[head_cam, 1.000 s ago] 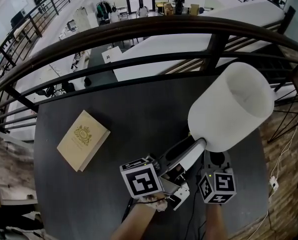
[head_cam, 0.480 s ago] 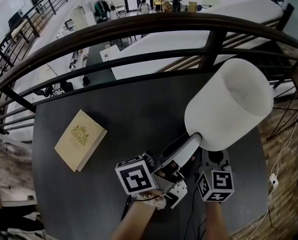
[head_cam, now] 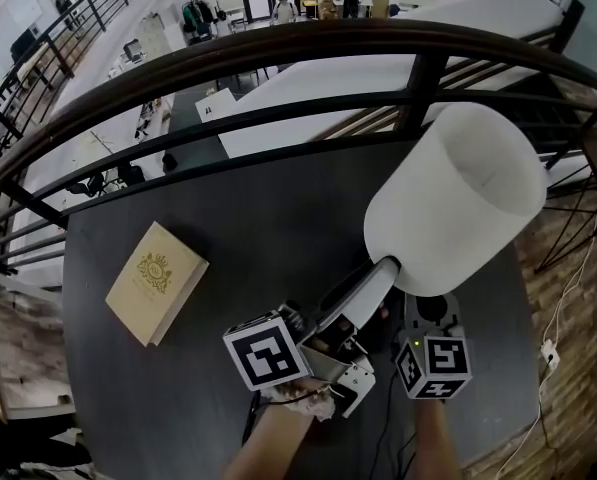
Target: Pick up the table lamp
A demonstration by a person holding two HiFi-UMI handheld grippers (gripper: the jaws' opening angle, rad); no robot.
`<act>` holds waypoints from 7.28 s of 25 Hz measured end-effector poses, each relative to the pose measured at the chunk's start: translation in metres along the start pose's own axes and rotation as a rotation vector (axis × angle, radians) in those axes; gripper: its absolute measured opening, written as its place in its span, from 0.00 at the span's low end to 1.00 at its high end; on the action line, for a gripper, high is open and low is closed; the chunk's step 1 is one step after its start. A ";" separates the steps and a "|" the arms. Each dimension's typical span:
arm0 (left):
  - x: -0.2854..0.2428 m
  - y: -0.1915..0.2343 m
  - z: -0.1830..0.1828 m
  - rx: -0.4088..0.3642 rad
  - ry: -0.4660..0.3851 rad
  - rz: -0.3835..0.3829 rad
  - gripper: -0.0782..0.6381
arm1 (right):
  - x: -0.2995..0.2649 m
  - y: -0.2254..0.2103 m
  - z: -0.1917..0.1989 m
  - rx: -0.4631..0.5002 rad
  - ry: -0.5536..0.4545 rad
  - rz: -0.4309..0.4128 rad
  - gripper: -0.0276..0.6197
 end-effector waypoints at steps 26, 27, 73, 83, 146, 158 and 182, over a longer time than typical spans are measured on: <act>-0.028 0.000 -0.014 0.022 -0.059 -0.025 0.34 | -0.038 -0.002 -0.001 -0.034 0.099 -0.114 0.28; -0.029 0.001 -0.014 0.022 -0.057 -0.024 0.34 | -0.041 -0.002 0.000 -0.032 0.104 -0.114 0.28; -0.027 -0.004 0.003 0.111 -0.088 0.046 0.28 | -0.050 0.001 -0.001 0.020 0.035 -0.116 0.27; -0.023 -0.022 0.003 0.094 -0.079 0.063 0.27 | -0.035 0.009 -0.008 0.010 0.031 -0.126 0.27; 0.019 -0.194 -0.010 0.029 -0.137 0.240 0.27 | 0.110 0.076 -0.110 0.070 -0.116 -0.118 0.26; 0.022 -0.205 -0.009 0.032 -0.146 0.249 0.26 | 0.120 0.080 -0.115 0.083 -0.113 -0.121 0.26; 0.024 -0.206 -0.013 0.035 -0.129 0.263 0.27 | 0.122 0.083 -0.116 0.082 -0.134 -0.104 0.26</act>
Point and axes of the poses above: the fingertips, and each gripper's own axes: x backward along the fingers, y to its left, z out of its underside, the point moved 9 cm from there along x, backward along the fingers, and after that the axes turned 9 degrees about -x, right-handed, at the moved point
